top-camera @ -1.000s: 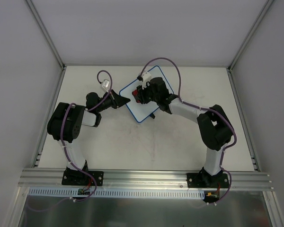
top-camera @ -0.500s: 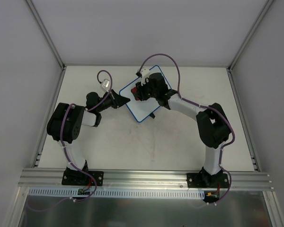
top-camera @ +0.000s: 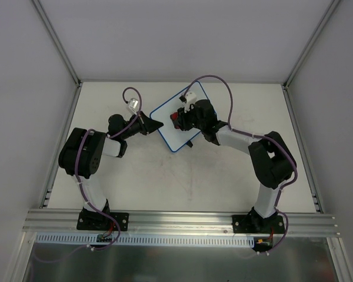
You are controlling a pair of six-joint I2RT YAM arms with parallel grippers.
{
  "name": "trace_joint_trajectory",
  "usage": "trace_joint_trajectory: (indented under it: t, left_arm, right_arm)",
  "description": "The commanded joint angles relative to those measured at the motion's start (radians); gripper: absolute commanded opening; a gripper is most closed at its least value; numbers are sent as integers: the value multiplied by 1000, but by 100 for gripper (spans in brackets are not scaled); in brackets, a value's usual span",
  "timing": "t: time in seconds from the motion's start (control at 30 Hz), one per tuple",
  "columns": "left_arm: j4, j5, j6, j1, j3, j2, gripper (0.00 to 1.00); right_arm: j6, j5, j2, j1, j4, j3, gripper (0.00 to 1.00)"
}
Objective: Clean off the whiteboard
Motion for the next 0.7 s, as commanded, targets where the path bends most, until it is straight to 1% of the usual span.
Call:
trace_joint_trajectory:
  t: [0.0,0.2,0.37,0.43,0.5,0.67]
  left_arm:
    - [180,98,119,-39,32,-50,0]
    - [190,97,112,-40,32,-45,0]
    - [192,98,110,-39,29,-41,0]
    - [198,97,106,-40,30,-36,0]
    - [203,97,98,-40,32,-27,0]
    - [224,100,83,-40,33,-12,0]
  right_arm:
    - [42,62,-2,-26,-69,-61,0]
    - [128,118,-23,-30,-131,-84,0]
    - [241,161,-31,-39,-154,-117,0]
    - [272,190,-33,-38,-162,-134,0]
    - [329,259,-34,-38,-166,-148,0]
    - [429,321,-36,-39,-165,-185,0]
